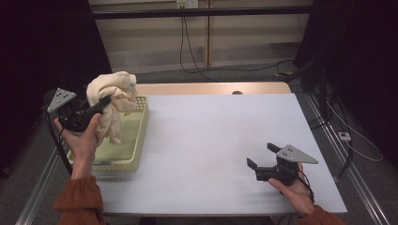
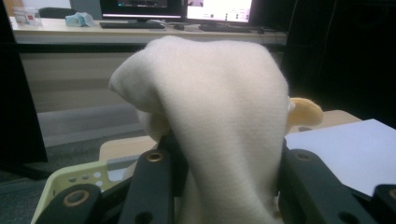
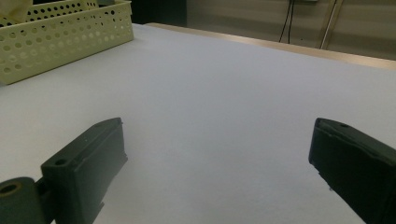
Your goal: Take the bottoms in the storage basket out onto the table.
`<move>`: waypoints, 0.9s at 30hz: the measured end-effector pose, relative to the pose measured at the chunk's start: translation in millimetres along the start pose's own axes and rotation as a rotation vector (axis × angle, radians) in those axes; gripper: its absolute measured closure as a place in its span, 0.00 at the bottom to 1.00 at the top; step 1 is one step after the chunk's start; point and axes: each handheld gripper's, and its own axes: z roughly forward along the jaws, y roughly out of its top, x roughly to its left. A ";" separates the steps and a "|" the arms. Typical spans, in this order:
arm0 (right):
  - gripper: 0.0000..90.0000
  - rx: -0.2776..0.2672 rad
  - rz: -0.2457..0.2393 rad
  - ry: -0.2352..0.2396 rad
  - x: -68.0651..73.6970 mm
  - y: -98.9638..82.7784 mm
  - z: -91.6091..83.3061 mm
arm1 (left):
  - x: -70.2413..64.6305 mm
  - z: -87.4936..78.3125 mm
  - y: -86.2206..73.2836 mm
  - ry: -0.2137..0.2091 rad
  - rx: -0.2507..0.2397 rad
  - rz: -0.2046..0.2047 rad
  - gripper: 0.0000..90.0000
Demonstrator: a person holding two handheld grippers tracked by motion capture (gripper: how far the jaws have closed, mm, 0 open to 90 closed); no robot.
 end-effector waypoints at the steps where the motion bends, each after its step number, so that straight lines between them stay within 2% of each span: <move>1: 0.04 0.001 -0.002 0.000 -0.3 -0.1 0.1 | -1.7 -1.4 1.6 0.001 -0.007 0.004 0.74; 3: 0.04 -0.001 -0.001 0.001 -0.7 -0.1 0.2 | -4.5 -3.9 4.2 0.004 -0.023 0.009 0.74; 12: 0.04 -0.002 -0.006 0.006 -0.3 0.5 1.1 | -14.3 -11.0 13.4 -0.018 -0.042 0.025 0.74; 18: 0.04 -0.003 -0.006 0.009 0.0 0.7 0.9 | -21.0 -14.2 18.2 -0.025 -0.045 0.027 0.74; 27: 0.04 -0.003 -0.004 0.009 0.3 0.8 1.6 | -30.4 -14.5 22.1 -0.060 -0.051 0.041 0.74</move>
